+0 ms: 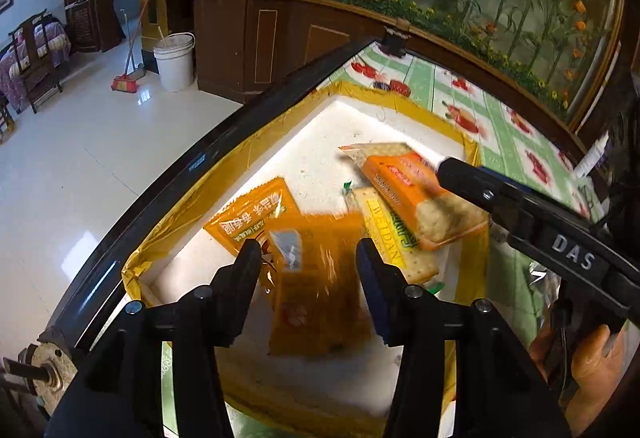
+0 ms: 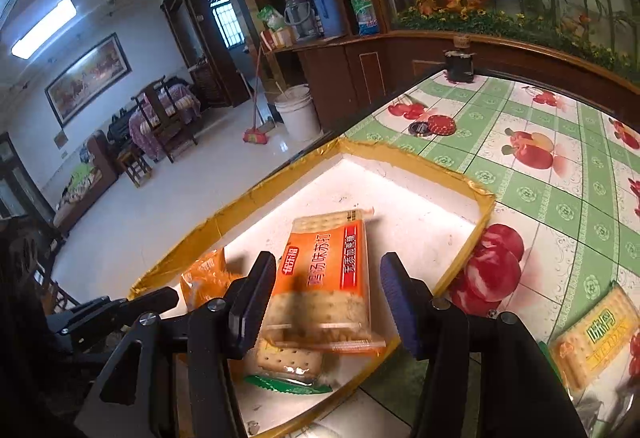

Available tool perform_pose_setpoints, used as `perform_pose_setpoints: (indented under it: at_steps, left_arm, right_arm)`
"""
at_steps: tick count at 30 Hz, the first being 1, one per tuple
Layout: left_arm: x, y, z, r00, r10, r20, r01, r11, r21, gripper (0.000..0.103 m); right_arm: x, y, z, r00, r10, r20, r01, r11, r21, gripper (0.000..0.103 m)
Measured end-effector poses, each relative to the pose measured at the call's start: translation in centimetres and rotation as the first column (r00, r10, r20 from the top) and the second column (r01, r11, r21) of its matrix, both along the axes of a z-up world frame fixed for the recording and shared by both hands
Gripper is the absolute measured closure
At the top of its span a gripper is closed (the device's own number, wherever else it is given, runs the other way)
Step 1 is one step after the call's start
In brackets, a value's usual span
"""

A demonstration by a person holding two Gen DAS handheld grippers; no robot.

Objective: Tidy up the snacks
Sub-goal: 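Carry both packs into the yellow tray and release them, then move both tools back over the remaining snacks on the table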

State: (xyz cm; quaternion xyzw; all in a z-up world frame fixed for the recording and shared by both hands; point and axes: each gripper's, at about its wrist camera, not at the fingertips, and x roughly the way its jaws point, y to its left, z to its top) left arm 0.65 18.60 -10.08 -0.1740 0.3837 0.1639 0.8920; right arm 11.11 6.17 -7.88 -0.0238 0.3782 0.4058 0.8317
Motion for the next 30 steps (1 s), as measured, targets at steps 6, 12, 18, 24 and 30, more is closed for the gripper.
perform_pose_setpoints:
  at_steps: [6, 12, 18, 24, 30]
  left_arm:
    - [-2.0, -1.2, 2.6, 0.991, 0.046, 0.127, -0.036, 0.996, -0.078, 0.055]
    - [-3.4, -6.1, 4.1, 0.970, 0.040, 0.238, -0.007, 0.990, -0.140, 0.044]
    - [-2.5, -10.4, 5.0, 0.974, -0.053, 0.220, 0.094, 0.979, -0.181, 0.044]
    - [-3.5, -11.9, 6.0, 0.956, -0.037, 0.291, 0.131, 0.941, -0.311, 0.044]
    - [-4.2, -14.2, 6.9, 0.937, -0.062, 0.345, 0.180, 0.929, -0.322, 0.040]
  right_arm:
    - [-0.9, -4.7, 2.7, 0.997, -0.080, -0.021, 0.082, 0.982, 0.171, 0.026]
    - [-3.0, -9.1, 6.7, 0.971, -0.237, 0.039, 0.216, 0.931, 0.293, 0.014]
    - [-5.6, -12.7, 9.8, 0.860, -0.488, 0.147, 0.433, 0.852, 0.295, 0.007]
    - [-7.8, -17.3, 10.4, 0.684, -0.718, 0.130, 0.637, 0.675, 0.372, 0.004]
    - [-8.2, -20.2, 10.0, 0.615, -0.787, 0.043, 0.702, 0.572, 0.424, 0.003]
